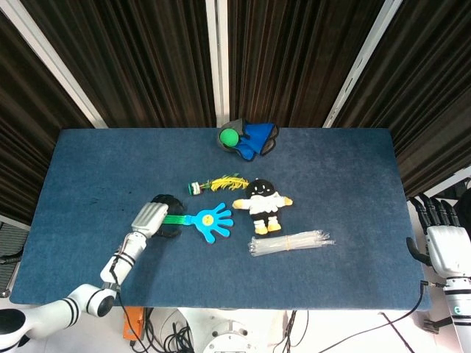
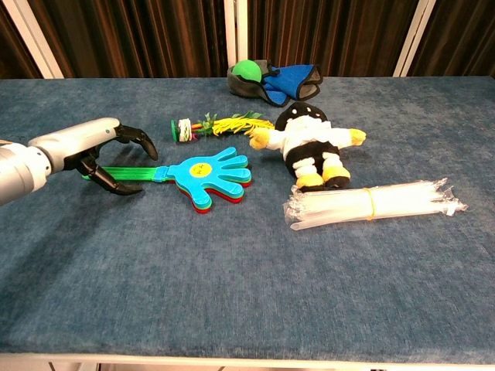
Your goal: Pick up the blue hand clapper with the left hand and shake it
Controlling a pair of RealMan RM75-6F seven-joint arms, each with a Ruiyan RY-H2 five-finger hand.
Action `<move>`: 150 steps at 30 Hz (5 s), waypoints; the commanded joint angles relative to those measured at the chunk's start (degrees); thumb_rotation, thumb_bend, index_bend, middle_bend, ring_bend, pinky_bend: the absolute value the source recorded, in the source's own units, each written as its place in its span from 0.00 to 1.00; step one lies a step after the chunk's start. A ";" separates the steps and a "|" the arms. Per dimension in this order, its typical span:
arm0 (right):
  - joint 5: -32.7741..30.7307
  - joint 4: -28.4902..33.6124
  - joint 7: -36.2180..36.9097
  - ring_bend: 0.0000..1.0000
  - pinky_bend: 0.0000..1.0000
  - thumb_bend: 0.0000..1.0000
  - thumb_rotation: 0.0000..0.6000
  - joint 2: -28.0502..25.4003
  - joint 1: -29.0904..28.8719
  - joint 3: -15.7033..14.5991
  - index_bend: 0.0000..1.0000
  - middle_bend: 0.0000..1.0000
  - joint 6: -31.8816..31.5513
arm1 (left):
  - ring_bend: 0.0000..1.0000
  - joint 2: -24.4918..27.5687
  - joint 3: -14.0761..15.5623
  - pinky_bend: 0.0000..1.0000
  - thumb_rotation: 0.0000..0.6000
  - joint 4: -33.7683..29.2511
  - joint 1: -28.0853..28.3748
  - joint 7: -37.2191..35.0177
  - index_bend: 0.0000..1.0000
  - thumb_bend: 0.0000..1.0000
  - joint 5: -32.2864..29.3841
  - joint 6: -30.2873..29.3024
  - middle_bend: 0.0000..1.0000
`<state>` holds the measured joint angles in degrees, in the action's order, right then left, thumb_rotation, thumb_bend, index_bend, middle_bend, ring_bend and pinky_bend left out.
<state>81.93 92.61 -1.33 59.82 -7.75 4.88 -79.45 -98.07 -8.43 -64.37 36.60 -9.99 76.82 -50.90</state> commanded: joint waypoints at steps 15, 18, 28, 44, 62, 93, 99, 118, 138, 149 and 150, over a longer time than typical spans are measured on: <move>-0.85 -1.30 0.99 0.00 0.00 0.32 1.00 0.38 0.11 0.31 0.00 0.00 0.15 | 0.08 -0.11 0.43 0.07 1.00 0.09 2.59 6.58 0.40 0.26 -1.17 1.96 0.23; -0.85 -1.32 1.05 0.00 0.00 0.32 1.00 0.40 0.15 0.33 0.00 0.00 0.10 | 0.08 -0.06 0.76 0.07 1.00 -0.09 2.86 8.77 0.41 0.27 -1.14 1.76 0.23; -0.87 -1.32 1.28 0.00 0.00 0.32 1.00 0.34 0.18 0.35 0.00 0.00 0.13 | 0.08 0.29 0.67 0.06 1.00 -1.87 3.05 12.92 0.57 0.35 -3.35 1.90 0.23; -0.96 -1.42 1.22 0.00 0.00 0.32 1.00 0.45 0.18 0.34 0.00 0.00 0.27 | 0.40 1.96 -1.43 0.56 1.00 -5.16 0.29 12.46 0.68 0.42 -5.74 -4.21 0.58; -0.35 -1.20 1.16 0.00 0.00 0.32 1.00 0.44 0.28 0.24 0.00 0.00 -0.21 | 0.77 2.08 -0.10 0.95 1.00 -2.90 0.41 14.36 0.64 0.43 -3.59 -5.31 0.76; -0.42 -1.30 1.24 0.00 0.00 0.32 1.00 0.40 0.41 0.17 0.00 0.00 -0.15 | 1.00 -0.24 -0.41 1.00 1.00 0.39 -0.53 1.29 0.71 0.36 1.23 -9.77 1.00; -0.41 -1.16 1.14 0.00 0.00 0.32 1.00 0.35 0.39 0.16 0.00 0.00 -0.10 | 1.00 -1.17 -1.16 1.00 1.00 1.07 -0.93 -2.50 0.99 0.35 1.68 -11.50 1.00; -0.61 -1.00 0.92 0.00 0.00 0.32 1.00 0.25 0.36 0.13 0.00 0.00 0.15 | 1.00 1.36 -4.59 1.00 1.00 -6.35 -1.92 -27.41 1.00 0.59 0.76 -11.17 1.00; -0.78 -0.70 0.16 0.00 0.00 0.32 1.00 0.47 0.29 0.10 0.00 0.00 0.30 | 1.00 13.72 -13.41 1.00 1.00 -14.53 -4.70 -75.95 1.00 0.65 3.74 -5.46 1.00; -0.80 -0.75 0.10 0.00 0.00 0.32 1.00 0.49 0.33 0.05 0.00 0.00 0.31 | 1.00 7.36 -2.46 1.00 1.00 2.14 -0.68 -22.19 1.00 0.65 17.54 -15.25 1.00; -0.78 -0.74 0.12 0.00 0.00 0.32 1.00 0.49 0.33 0.05 0.00 0.00 0.29 | 1.00 7.20 -1.69 1.00 1.00 3.14 -0.27 -20.24 1.00 0.65 18.34 -15.17 1.00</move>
<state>81.15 91.87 -1.21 60.31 -7.42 4.93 -79.17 -88.15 -17.46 -72.27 33.47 -66.46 84.73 -61.11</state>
